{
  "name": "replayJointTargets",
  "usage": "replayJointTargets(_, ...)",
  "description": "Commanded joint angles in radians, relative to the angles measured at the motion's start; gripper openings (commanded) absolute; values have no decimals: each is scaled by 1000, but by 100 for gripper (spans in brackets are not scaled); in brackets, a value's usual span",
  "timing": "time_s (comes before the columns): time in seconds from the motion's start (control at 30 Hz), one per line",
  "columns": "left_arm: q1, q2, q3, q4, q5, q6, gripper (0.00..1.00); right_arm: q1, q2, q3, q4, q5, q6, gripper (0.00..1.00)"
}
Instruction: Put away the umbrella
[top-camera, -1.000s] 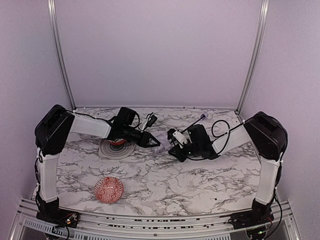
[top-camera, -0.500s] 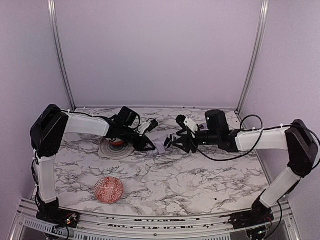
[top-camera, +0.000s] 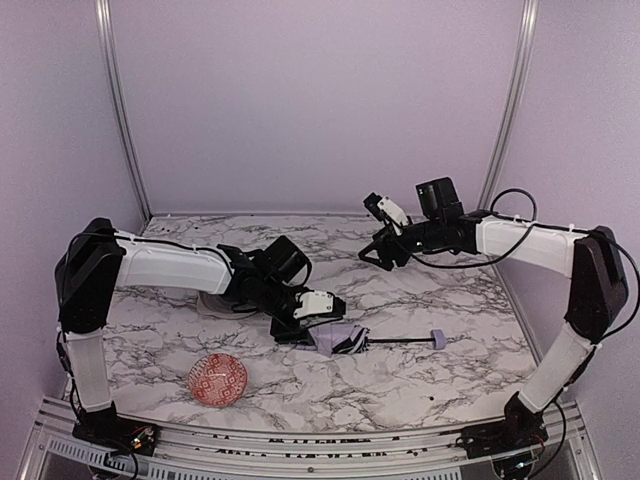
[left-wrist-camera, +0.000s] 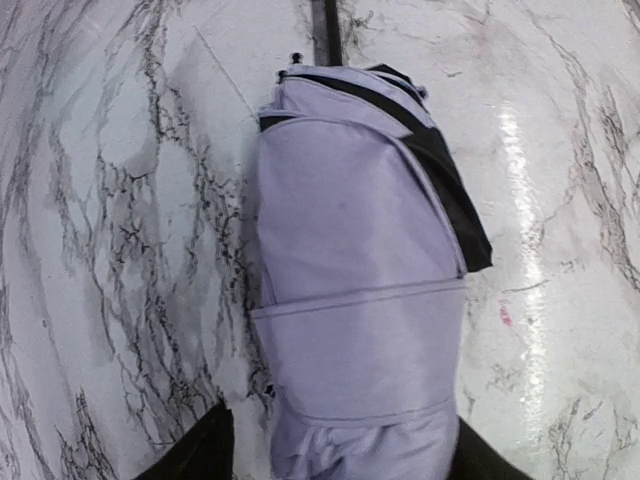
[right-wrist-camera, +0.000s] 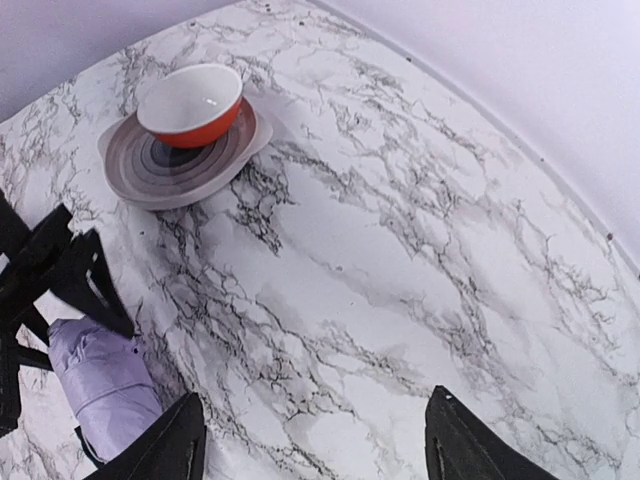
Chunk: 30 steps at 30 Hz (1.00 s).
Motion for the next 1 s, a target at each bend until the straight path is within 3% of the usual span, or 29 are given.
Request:
replayJointTargets(0.0, 16, -30, 21, 12, -127, 49, 98, 46, -12, 40, -133, 65, -38, 72)
replayJointTargets(0.2, 16, -138, -64, 20, -254, 25, 99, 134, -5, 44, -210, 128, -109, 73)
replayJointTargets(0.43, 46, -427, -203, 74, -107, -117, 99, 262, 92, 108, -258, 162, -161, 75)
replayJointTargets(0.6, 128, -560, -271, 273, -314, -411, 99, 403, 198, 200, -349, 278, -208, 77)
replayJointTargets(0.7, 185, -582, -232, 285, -349, -603, 99, 465, 253, 251, -427, 419, -222, 82)
replayJointTargets(0.8, 187, -631, -249, 313, -402, -612, 99, 488, 288, 281, -464, 491, -222, 98)
replayJointTargets(0.97, 186, -652, -275, 347, -466, -545, 99, 510, 364, 338, -504, 516, -236, 99)
